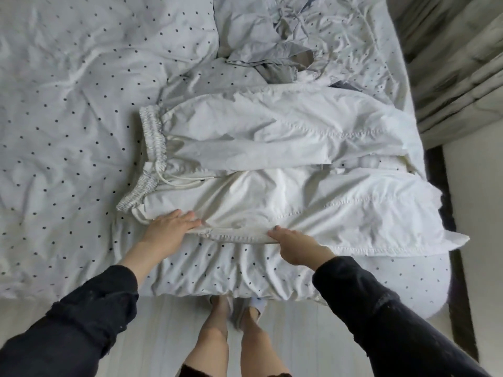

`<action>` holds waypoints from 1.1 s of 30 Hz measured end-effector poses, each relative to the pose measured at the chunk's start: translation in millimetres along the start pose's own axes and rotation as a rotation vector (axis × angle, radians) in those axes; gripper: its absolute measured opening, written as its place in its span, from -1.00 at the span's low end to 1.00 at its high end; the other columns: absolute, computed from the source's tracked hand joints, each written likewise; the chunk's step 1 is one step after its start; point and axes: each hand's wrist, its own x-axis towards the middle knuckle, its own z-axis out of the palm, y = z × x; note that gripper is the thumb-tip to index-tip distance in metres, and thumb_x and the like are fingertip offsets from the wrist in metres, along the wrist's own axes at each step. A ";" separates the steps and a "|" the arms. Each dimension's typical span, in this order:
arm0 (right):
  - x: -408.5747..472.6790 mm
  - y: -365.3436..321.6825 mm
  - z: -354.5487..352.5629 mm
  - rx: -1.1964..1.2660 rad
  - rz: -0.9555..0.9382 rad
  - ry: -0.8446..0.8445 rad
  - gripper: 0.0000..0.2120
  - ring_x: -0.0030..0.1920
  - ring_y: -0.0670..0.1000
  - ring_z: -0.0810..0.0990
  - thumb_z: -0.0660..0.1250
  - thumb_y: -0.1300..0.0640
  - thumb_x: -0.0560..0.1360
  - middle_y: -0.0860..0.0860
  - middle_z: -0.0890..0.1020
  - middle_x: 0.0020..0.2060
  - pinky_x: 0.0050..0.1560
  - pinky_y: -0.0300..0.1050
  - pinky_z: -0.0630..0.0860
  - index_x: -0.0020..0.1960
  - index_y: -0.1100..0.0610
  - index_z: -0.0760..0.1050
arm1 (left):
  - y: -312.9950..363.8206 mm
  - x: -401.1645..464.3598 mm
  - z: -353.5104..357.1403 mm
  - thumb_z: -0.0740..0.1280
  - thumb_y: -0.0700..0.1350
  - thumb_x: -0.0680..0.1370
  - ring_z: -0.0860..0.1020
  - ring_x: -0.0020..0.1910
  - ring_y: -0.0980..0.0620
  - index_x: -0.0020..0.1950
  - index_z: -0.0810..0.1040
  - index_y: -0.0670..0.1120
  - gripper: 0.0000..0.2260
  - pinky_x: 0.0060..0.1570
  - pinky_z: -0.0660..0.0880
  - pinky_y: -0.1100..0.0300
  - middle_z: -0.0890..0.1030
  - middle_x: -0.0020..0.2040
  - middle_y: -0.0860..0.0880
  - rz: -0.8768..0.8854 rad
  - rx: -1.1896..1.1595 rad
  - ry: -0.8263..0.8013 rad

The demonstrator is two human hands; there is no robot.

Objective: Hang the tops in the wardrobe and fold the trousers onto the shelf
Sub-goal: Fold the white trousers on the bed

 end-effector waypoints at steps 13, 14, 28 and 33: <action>-19.4 23.8 -146.6 0.001 0.273 0.643 -0.66 0.04 0.23 0.55 0.10 -0.04 0.62 0.18 0.61 0.02 -0.19 -0.08 0.31 0.10 0.16 0.53 | -11.2 25.0 -114.4 0.25 -0.51 0.27 0.59 -0.18 -0.26 0.02 0.62 -0.23 -0.60 -0.15 0.46 -0.04 0.64 -0.10 -0.25 -0.268 -0.230 0.817; -12.0 24.1 -161.4 0.036 0.288 0.665 -0.69 0.06 0.23 0.55 0.13 -0.02 0.62 0.20 0.61 0.03 -0.18 -0.07 0.31 0.11 0.16 0.53 | -18.3 37.9 -120.8 0.23 -0.51 0.27 0.59 -0.12 -0.25 0.03 0.62 -0.22 -0.58 -0.10 0.44 -0.06 0.64 -0.08 -0.25 -0.286 -0.235 0.836; 138.1 53.0 -272.2 0.120 0.438 0.742 -0.77 0.09 0.22 0.52 0.24 0.02 0.55 0.20 0.58 0.04 -0.15 -0.08 0.31 0.10 0.16 0.48 | -90.3 197.0 -124.8 0.33 -0.43 0.35 0.51 -0.09 -0.30 -0.04 0.61 -0.24 -0.76 -0.11 0.39 -0.14 0.54 -0.13 -0.27 -0.454 -0.347 0.899; 158.1 74.3 -253.2 0.122 0.470 0.705 -0.56 0.11 0.22 0.53 0.18 -0.20 0.54 0.20 0.57 0.08 -0.11 -0.03 0.31 0.13 0.18 0.40 | -71.1 210.7 -118.9 0.13 0.00 0.56 0.43 0.22 -0.23 0.29 0.46 -0.11 -0.63 0.25 0.19 -0.13 0.51 0.19 -0.22 -0.427 -0.437 0.808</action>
